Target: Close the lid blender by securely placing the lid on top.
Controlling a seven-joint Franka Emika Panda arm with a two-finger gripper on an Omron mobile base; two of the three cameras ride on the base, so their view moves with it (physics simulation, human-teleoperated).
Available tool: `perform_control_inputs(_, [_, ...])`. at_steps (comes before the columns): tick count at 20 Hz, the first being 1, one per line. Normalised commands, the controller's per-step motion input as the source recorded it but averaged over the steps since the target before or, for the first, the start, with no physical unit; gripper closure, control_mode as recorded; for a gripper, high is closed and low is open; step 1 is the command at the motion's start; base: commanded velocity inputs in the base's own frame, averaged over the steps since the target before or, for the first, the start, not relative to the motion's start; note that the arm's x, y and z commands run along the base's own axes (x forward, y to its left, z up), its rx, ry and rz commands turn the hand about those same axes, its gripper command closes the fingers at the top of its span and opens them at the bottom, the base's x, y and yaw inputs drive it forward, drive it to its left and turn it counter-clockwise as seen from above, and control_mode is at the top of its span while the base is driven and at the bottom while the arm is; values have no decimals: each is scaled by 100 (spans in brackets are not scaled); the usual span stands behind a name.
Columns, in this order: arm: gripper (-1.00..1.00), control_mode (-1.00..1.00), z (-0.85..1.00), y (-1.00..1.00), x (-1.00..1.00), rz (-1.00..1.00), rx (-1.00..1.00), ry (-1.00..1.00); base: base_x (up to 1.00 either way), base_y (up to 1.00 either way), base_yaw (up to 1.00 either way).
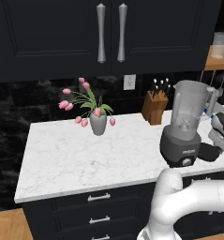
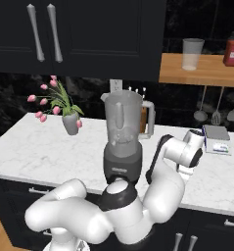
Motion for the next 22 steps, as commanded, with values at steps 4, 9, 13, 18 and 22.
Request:
perform_control_inputs(4, [100,-100,0,0,0,0,0,0,0,0,0])
perform_control_inputs(9, [100,-100,19,-4,-26,0,0,-7,0,0,0])
perform_control_inputs(13, [100,-100,53,-24,-74,-4,0,-21,0,0,0])
perform_control_inputs(18, [100,-100,77,-47,-71,-8,0,-23,0,0,0])
perform_control_inputs(22, [100,-100,100,-38,-39,-12,2,-29,0,0,0])
